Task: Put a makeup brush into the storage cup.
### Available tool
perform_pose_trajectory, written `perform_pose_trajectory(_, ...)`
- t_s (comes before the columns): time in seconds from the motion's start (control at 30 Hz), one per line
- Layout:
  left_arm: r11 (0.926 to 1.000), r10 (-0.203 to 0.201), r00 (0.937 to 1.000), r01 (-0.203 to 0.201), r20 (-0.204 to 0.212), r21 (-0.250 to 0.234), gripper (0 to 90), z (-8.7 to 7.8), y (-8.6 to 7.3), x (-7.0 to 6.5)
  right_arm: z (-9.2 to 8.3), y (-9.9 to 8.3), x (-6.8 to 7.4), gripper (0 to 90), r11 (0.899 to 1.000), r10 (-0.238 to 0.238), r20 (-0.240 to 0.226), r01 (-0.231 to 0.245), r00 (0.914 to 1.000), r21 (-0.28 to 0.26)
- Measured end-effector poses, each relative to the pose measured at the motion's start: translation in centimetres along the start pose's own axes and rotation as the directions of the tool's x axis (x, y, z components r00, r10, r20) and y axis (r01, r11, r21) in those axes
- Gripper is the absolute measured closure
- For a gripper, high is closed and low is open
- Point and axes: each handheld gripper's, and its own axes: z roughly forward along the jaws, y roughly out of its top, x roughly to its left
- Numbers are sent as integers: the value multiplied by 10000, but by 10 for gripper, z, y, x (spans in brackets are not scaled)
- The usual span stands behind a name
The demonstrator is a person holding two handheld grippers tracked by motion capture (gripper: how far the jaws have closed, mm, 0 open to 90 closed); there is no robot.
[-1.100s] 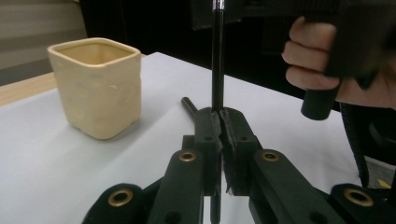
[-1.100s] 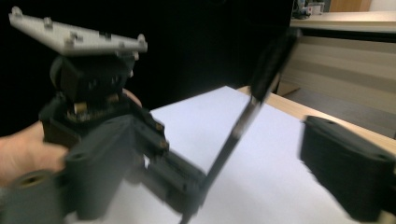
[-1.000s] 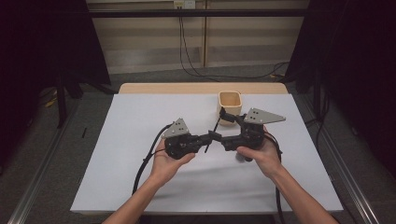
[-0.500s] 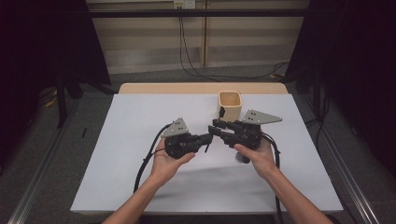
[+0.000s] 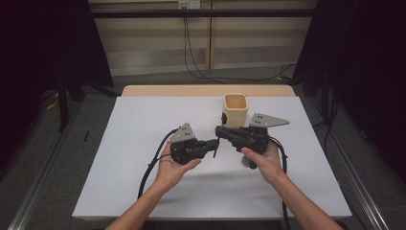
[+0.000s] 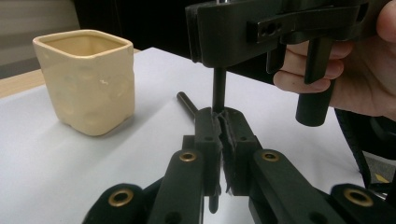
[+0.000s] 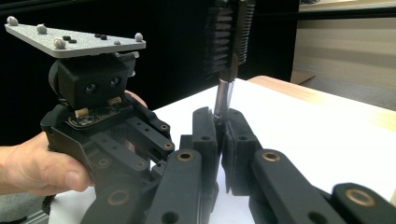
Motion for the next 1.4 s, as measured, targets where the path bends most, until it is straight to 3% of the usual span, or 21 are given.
perform_pose_trajectory(0.33,9999,-75,10000,74,-38,-133,847,0,-6,-1,1,0,4,860,9996,-218,69,216,9997,179)
perform_pose_trajectory(0.53,10000,5,9999,-6,-115,-81,772,-1,-6,0,-2,1,3,860,9998,-215,191,214,9996,42)
perform_pose_trajectory(0.8,9999,114,9988,-120,-480,-124,579,-3,-6,0,-5,2,2,860,9997,-239,208,239,9995,-4)
perform_pose_trajectory(1.07,9998,-167,9938,172,-1096,29,244,-6,-8,-1,-8,2,1,860,9996,-261,297,262,9992,-38)
perform_pose_trajectory(1.17,9997,-253,9913,251,-1288,-34,156,-11,-7,2,-9,2,1,860,9997,-237,321,238,9992,-46)
perform_pose_trajectory(1.4,9974,-695,9826,655,-1724,-286,45,-26,-6,5,-12,1,0,860,9995,-294,326,296,9990,-82)
